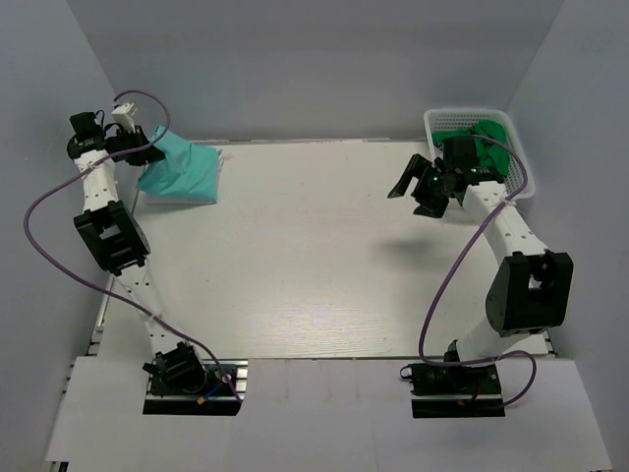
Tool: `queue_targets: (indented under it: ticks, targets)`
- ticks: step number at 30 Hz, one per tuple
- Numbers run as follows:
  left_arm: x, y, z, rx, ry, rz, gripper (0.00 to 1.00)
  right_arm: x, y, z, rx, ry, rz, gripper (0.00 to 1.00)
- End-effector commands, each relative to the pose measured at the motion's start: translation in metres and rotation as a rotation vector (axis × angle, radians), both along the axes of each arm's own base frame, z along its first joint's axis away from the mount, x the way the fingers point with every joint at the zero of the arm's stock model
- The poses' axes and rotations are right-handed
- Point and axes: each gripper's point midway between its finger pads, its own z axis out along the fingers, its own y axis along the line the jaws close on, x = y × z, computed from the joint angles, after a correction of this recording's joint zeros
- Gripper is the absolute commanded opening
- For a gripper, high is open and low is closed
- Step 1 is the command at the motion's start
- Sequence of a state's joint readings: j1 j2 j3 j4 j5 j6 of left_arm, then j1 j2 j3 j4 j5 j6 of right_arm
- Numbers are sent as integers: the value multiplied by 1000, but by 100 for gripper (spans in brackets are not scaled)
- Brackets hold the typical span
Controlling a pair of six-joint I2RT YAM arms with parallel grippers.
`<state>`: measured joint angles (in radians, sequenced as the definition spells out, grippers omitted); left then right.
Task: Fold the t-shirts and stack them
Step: Put the neatly folded tshirt into the corner of the board with the left arm
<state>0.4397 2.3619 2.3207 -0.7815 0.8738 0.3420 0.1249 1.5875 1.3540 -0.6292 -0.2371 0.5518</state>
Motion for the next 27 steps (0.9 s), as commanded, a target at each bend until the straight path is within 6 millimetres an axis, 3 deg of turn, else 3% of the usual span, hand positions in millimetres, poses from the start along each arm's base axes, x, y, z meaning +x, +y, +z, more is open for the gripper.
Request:
queue_targets:
  ticks: [1, 6, 9, 10, 11, 12, 13, 14, 17, 22, 26, 27]
  targets:
    - [16, 7, 19, 7, -85, 19, 0, 10, 7, 16, 27, -28, 7, 91]
    - [33, 17, 7, 13, -111, 46, 0, 13, 10, 11, 37, -11, 12, 91]
    - [45, 38, -2, 47, -91, 172, 0, 15, 10, 7, 38, 4, 7, 91]
    - [47, 42, 0, 40, -89, 206, 7, 16, 10, 9, 40, 0, 8, 91]
    - [51, 48, 5, 47, -99, 240, 19, 16, 10, 7, 34, 12, 7, 91]
    - [53, 52, 2, 51, -91, 266, 56, 17, 10, 9, 34, 17, 6, 91]
    - [54, 54, 6, 49, -93, 281, 81, 20, 11, 10, 34, 19, 8, 91]
    - [54, 55, 5, 46, -88, 292, 99, 23, 11, 14, 29, 7, 8, 91]
    - [55, 63, 7, 58, -82, 344, 100, 23, 11, 15, 21, 3, 13, 91]
    - [52, 70, 27, 67, -96, 409, 100, 26, 16, 23, 42, -39, 53, 91]
    - [50, 87, 37, 130, -84, 561, 100, 26, 14, 25, 25, -52, 59, 91]
    - [49, 81, 40, 137, -84, 548, 100, 25, 14, 23, 25, -49, 63, 91]
